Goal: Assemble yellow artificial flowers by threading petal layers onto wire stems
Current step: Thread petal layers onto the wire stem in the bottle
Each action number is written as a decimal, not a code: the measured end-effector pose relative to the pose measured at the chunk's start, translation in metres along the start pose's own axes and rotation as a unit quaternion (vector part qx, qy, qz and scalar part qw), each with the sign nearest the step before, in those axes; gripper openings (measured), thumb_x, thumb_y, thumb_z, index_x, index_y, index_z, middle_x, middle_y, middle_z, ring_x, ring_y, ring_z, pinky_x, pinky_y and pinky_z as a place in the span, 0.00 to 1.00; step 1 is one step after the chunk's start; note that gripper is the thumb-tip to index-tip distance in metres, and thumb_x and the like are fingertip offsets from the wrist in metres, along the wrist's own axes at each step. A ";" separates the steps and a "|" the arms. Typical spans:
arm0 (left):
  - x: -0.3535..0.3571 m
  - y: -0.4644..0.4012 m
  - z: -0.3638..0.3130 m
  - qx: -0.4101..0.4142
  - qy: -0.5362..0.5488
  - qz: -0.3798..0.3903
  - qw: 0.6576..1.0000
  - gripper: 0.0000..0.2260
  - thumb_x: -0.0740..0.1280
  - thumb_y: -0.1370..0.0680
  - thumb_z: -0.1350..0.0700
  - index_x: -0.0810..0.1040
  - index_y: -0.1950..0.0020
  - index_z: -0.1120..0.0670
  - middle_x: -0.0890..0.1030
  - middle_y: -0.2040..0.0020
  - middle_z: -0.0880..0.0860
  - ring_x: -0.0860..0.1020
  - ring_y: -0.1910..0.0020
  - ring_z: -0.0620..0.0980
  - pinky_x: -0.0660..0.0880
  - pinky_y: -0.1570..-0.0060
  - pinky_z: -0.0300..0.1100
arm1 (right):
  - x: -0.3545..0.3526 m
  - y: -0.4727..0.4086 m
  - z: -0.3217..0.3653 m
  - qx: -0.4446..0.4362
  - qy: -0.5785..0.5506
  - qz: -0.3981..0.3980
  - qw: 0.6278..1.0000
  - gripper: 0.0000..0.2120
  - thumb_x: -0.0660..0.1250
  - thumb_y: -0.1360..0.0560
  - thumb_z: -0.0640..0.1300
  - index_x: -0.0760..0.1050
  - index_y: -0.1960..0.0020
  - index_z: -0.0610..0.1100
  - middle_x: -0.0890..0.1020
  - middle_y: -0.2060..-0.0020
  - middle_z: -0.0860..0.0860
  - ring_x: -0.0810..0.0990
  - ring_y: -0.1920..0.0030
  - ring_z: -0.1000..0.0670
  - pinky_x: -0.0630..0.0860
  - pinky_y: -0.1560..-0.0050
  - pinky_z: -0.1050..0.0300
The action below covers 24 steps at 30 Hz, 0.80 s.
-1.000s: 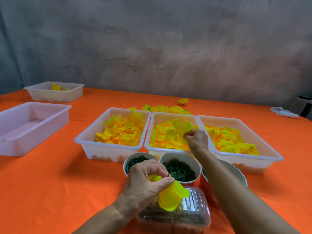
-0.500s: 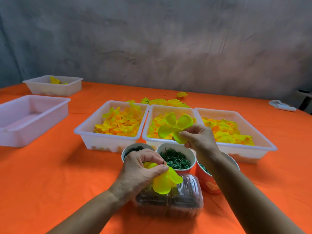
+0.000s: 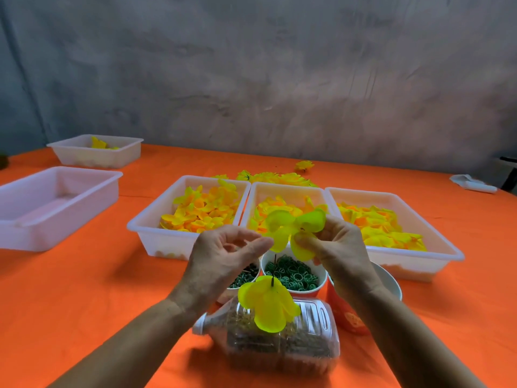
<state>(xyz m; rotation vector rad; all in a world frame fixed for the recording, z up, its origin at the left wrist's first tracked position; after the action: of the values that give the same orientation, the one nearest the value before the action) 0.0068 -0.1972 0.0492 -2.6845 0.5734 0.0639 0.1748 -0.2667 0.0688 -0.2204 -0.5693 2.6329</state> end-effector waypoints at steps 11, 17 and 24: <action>0.001 -0.022 -0.036 0.114 -0.065 -0.021 0.991 0.05 0.76 0.32 0.59 0.83 0.61 0.50 0.74 0.72 0.42 0.65 0.74 0.40 0.63 0.72 0.29 | 0.006 0.008 0.027 -0.136 0.147 -0.026 0.979 0.06 0.72 0.31 0.31 0.80 0.64 0.39 0.80 0.70 0.48 0.77 0.68 0.47 0.75 0.64 0.51; -0.002 -0.023 -0.017 0.040 -0.053 -0.043 0.997 0.08 0.72 0.28 0.54 0.81 0.51 0.56 0.74 0.73 0.45 0.66 0.77 0.39 0.65 0.74 0.29 | 0.007 0.022 0.040 -0.238 0.272 -0.084 0.929 0.02 0.72 0.31 0.35 0.82 0.61 0.41 0.81 0.64 0.50 0.77 0.64 0.56 0.71 0.64 0.69; 0.017 -0.013 0.009 -0.193 0.218 0.039 0.956 0.12 0.58 0.20 0.53 0.79 0.48 0.58 0.83 0.67 0.55 0.78 0.75 0.49 0.71 0.77 0.34 | 0.017 0.043 0.050 -0.340 0.369 -0.102 0.859 0.05 0.68 0.28 0.34 0.83 0.59 0.36 0.81 0.62 0.42 0.81 0.62 0.43 0.77 0.66 0.52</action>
<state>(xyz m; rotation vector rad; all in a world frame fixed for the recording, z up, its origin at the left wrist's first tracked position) 0.0277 -0.1897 0.0439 -3.0724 0.8772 -0.4533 0.1314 -0.3121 0.0953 -1.2338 -1.1160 1.8171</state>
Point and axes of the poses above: each hand's wrist, its own y-axis away from the middle knuckle, its own x-axis out of the palm, z = x × y, the point moved 9 cm from there along -y, towards the middle knuckle
